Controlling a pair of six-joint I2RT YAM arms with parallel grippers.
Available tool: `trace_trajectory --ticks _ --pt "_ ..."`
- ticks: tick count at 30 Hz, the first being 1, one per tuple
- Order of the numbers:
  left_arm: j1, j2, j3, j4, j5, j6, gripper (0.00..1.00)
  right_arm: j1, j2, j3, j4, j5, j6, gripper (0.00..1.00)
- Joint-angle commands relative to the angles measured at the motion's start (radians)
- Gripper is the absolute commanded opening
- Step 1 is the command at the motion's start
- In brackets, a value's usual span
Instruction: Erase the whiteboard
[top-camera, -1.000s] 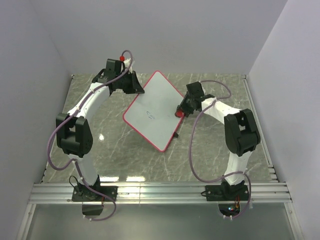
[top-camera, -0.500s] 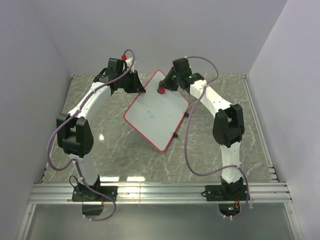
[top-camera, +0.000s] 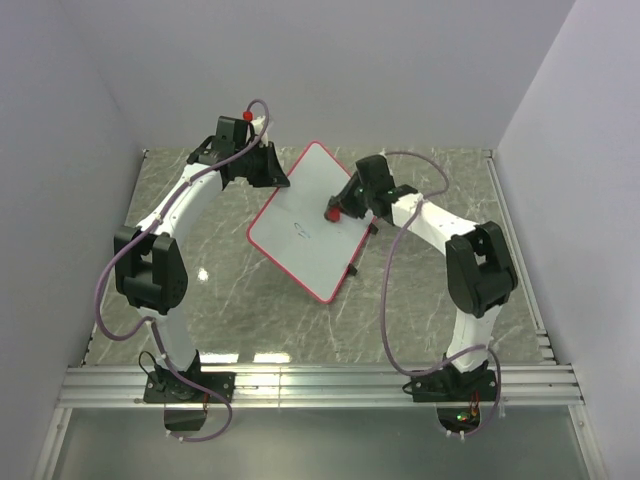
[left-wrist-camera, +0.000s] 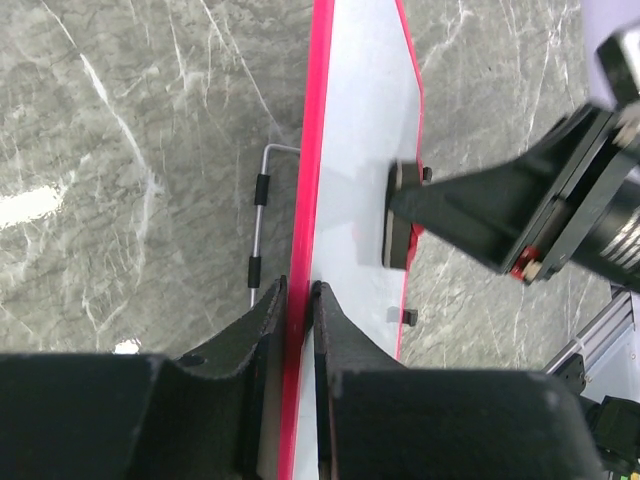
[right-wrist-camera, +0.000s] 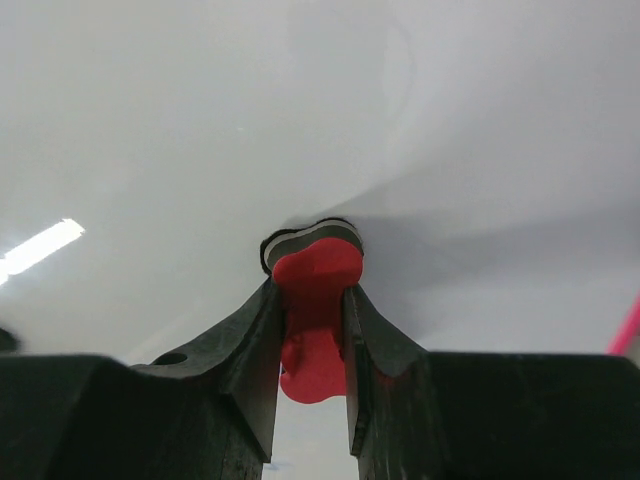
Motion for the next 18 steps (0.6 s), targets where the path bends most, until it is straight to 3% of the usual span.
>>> trace_trajectory --ticks 1,8,14,18 --pt "-0.037 0.008 0.032 0.015 0.029 0.001 0.0 0.009 -0.009 -0.161 -0.047 0.014 -0.043 0.0" --pt "-0.037 0.001 0.033 0.015 0.024 -0.001 0.0 0.027 -0.074 -0.357 -0.024 0.023 -0.054 0.0" --pt "-0.037 0.002 0.044 0.005 0.017 0.009 0.0 0.082 -0.117 -0.438 -0.018 0.04 -0.031 0.0" --pt "-0.037 -0.005 0.024 0.011 0.014 0.004 0.0 0.118 -0.095 -0.391 -0.036 0.032 -0.014 0.0"
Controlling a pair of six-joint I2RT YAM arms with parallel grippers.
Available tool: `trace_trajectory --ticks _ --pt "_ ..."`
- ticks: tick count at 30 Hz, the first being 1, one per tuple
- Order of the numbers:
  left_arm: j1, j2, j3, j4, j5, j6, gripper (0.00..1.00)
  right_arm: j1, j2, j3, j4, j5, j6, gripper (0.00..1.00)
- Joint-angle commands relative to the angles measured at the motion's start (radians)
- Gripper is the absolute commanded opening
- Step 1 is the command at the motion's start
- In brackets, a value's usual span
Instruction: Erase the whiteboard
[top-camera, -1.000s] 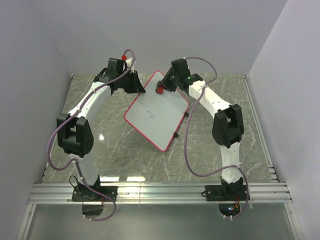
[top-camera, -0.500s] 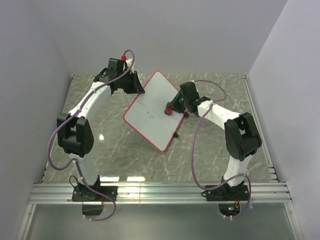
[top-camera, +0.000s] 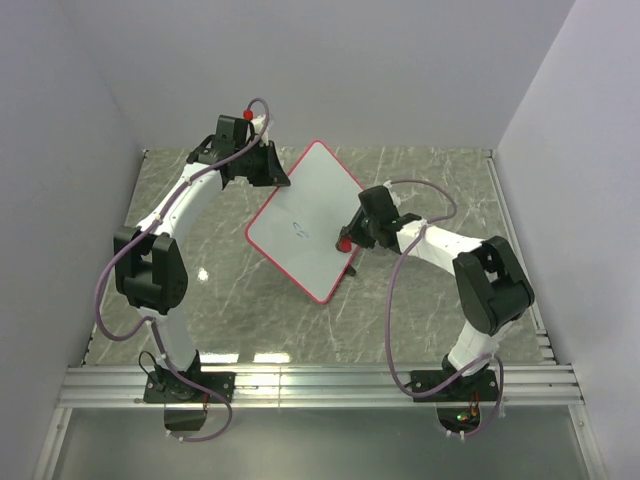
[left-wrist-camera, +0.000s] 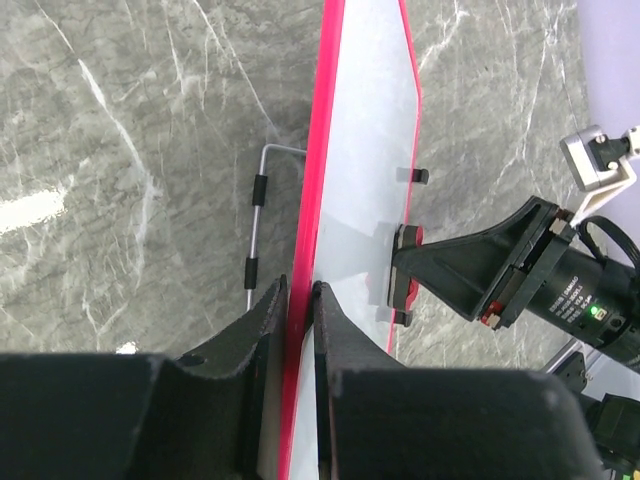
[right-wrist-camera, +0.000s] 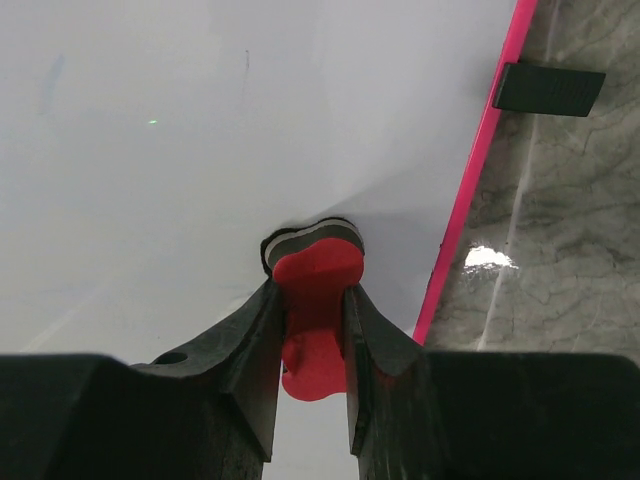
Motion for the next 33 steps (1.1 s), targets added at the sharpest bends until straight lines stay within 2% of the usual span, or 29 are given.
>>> trace_trajectory --ticks 1,16,25,28,32,33 --pt "-0.036 -0.008 0.011 0.022 0.009 -0.006 0.0 0.097 0.082 0.003 -0.137 -0.059 -0.001 0.0" --pt "-0.042 -0.039 -0.054 0.051 0.001 -0.011 0.0 0.249 0.152 0.489 -0.221 -0.124 0.158 0.0" --pt "-0.044 -0.059 -0.078 0.054 0.001 -0.008 0.0 0.254 0.186 0.561 -0.221 -0.105 0.185 0.0" --pt "-0.044 -0.067 -0.084 0.052 0.001 -0.005 0.0 0.254 0.197 0.567 -0.253 -0.059 0.14 0.0" --pt "-0.044 -0.067 -0.064 0.04 -0.002 0.001 0.0 0.251 0.191 0.471 -0.284 -0.003 0.091 0.0" --pt "-0.044 -0.067 -0.061 0.036 -0.002 0.003 0.0 0.251 0.182 0.404 -0.283 -0.003 0.082 0.0"
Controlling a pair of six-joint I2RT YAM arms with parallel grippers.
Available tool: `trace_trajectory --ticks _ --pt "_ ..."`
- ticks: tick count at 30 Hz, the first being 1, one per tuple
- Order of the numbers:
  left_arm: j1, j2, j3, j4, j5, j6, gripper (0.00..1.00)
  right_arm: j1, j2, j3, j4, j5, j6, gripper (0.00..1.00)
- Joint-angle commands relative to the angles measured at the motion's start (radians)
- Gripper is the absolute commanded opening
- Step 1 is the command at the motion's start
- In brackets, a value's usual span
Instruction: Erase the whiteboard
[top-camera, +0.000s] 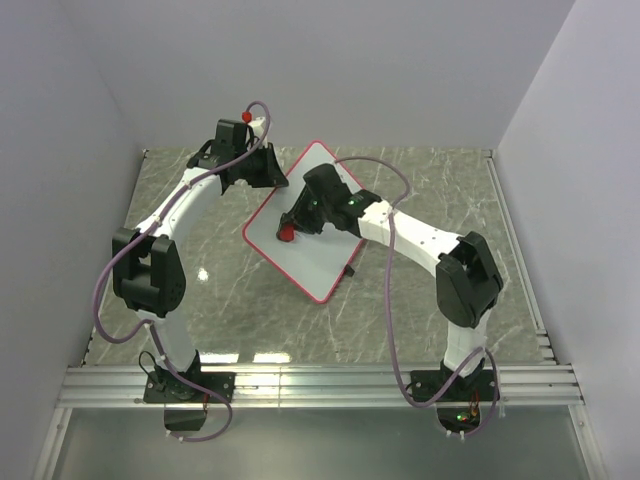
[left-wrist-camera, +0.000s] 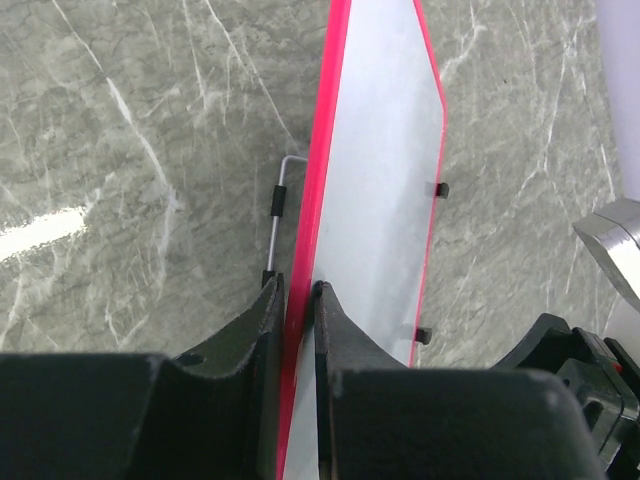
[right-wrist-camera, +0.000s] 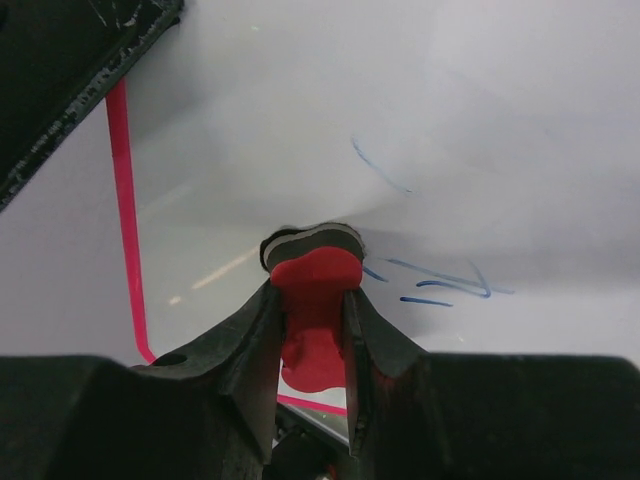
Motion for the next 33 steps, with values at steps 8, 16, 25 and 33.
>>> trace_trajectory --ticks 8,16,25,33 --pt "-0.042 -0.04 0.031 -0.051 0.038 -0.011 0.0 0.0 0.02 -0.349 0.006 0.136 -0.115 0.0" --pt "-0.043 -0.051 0.031 -0.054 0.038 -0.009 0.0 -0.017 0.04 -0.398 -0.023 0.156 -0.123 0.0" --pt "-0.043 -0.063 0.029 -0.069 0.037 0.005 0.0 -0.11 -0.027 -0.53 -0.045 0.164 -0.112 0.0" --pt "-0.043 -0.065 0.021 -0.051 0.04 -0.009 0.0 -0.117 -0.047 -0.423 -0.082 0.173 -0.145 0.0"
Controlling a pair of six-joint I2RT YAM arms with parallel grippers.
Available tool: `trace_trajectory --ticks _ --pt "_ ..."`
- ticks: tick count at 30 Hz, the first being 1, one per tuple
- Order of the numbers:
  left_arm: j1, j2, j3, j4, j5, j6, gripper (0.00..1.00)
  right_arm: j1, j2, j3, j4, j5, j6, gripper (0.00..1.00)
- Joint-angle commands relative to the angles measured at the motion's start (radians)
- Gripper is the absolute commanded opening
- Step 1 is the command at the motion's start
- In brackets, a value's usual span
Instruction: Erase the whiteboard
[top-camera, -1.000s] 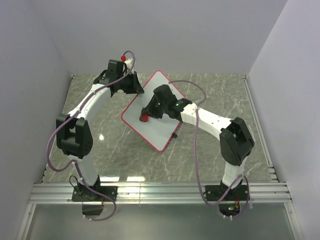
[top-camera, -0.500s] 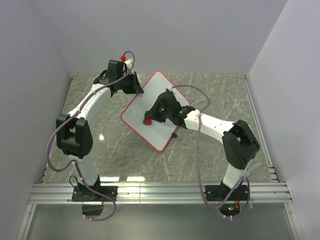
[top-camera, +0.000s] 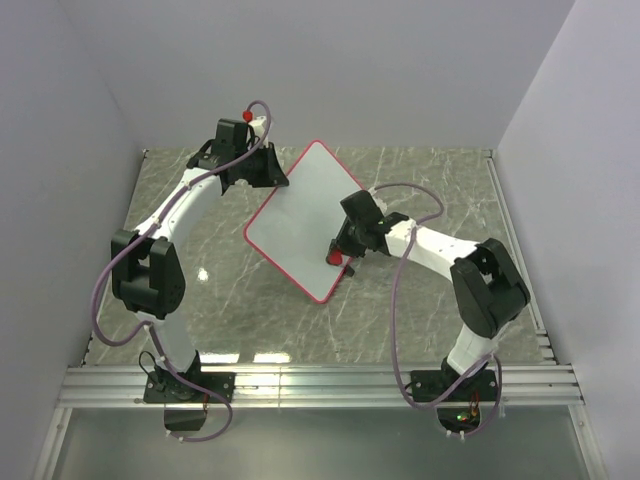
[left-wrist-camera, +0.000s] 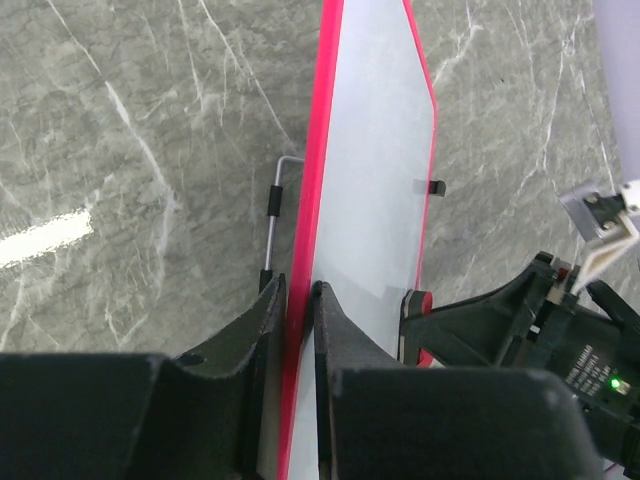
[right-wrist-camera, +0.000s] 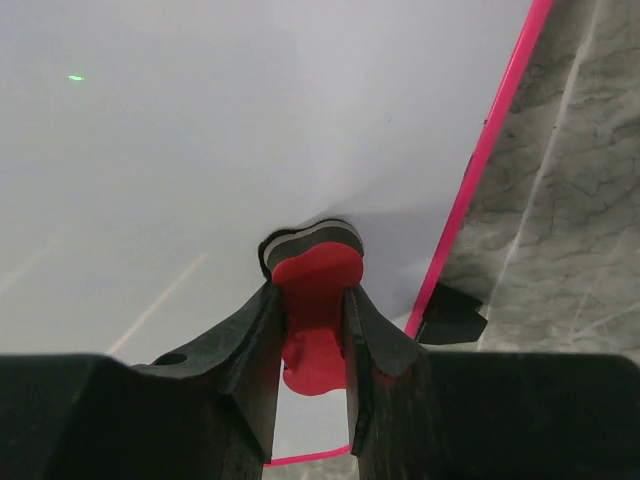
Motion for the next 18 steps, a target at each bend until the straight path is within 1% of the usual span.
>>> trace_trajectory --ticks 1,2,5,6,7,8,10,11,14,16,18 --pt "-0.036 -0.05 0.018 -0.04 0.055 -0.02 0.0 0.016 0.114 0.05 -0.197 0.073 -0.046 0.0" --pt "-0.036 -0.052 0.017 -0.037 0.056 -0.021 0.0 0.022 0.129 0.13 -0.209 0.07 -0.046 0.0" --pt "-0.036 -0.055 0.007 -0.031 0.058 -0.026 0.0 0.03 0.175 0.273 -0.261 0.047 -0.029 0.0" --pt "-0.036 -0.056 0.003 -0.031 0.059 -0.026 0.0 0.028 0.19 0.379 -0.275 0.03 -0.02 0.0" --pt "-0.036 -0.058 0.001 -0.031 0.059 -0.026 0.0 0.03 0.206 0.434 -0.303 0.022 -0.015 0.0" --pt "-0.036 -0.059 -0.002 -0.03 0.061 -0.026 0.0 0.031 0.239 0.546 -0.317 0.018 -0.01 0.0" --pt "-0.036 -0.065 -0.013 -0.025 0.061 -0.027 0.0 0.033 0.276 0.657 -0.364 0.004 0.003 0.0" --pt "-0.036 -0.067 -0.016 -0.025 0.061 -0.027 0.0 0.031 0.308 0.75 -0.375 -0.002 0.009 0.0" --pt "-0.036 -0.075 -0.028 -0.023 0.059 -0.026 0.0 0.031 0.359 0.882 -0.401 -0.03 0.042 0.0" --pt "-0.036 -0.078 -0.036 -0.019 0.058 -0.026 0.0 0.033 0.371 0.918 -0.403 -0.033 0.071 0.0" --pt "-0.036 -0.079 -0.039 -0.019 0.058 -0.026 0.0 0.038 0.37 0.92 -0.387 -0.068 0.1 0.0"
